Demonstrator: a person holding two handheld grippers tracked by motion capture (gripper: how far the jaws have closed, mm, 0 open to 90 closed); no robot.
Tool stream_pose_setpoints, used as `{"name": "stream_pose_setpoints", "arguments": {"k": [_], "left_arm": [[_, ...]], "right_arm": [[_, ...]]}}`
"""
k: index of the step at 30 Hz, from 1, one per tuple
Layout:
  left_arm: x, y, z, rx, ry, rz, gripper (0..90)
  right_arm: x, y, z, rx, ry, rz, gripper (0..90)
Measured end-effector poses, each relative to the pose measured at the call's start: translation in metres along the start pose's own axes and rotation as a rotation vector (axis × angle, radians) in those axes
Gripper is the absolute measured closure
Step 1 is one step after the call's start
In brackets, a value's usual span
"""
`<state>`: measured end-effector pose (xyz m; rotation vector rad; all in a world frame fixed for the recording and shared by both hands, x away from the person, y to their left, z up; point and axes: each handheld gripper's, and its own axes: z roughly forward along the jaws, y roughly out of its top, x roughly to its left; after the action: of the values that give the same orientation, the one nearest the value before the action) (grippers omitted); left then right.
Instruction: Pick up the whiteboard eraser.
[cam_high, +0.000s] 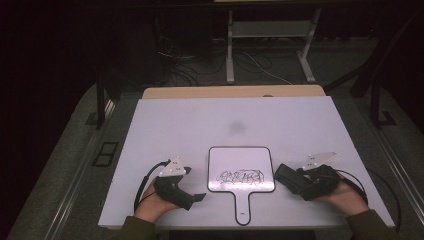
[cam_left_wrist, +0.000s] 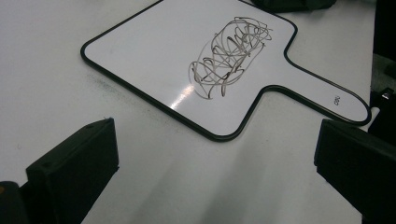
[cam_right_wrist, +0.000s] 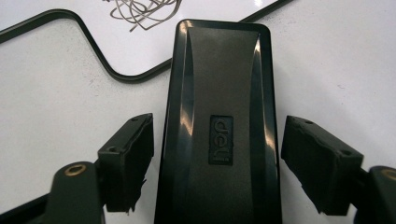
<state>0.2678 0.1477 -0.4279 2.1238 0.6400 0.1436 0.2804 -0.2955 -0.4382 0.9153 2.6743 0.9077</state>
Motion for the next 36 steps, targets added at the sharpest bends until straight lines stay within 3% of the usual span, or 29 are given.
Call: {"name": "stream_pose_setpoints", "arguments": {"k": [18, 30, 36], "left_arm": [[0.0, 0.0002, -0.0002, 0.002, -0.003, -0.003, 0.0], [0.0001, 0.0001, -0.0005, -0.004, -0.005, -0.006, 0.0], [0.0, 0.0002, -0.0006, -0.004, -0.006, -0.005, 0.0]], "right_arm": [[0.0011, 0.0013, 0.0007, 0.017, -0.001, -0.001, 37.2], [0.0036, 0.0054, 0.001, 0.043, -0.025, -0.024, 37.8], [0.0016, 0.0087, 0.0013, 0.062, -0.015, -0.011, 38.4]]}}
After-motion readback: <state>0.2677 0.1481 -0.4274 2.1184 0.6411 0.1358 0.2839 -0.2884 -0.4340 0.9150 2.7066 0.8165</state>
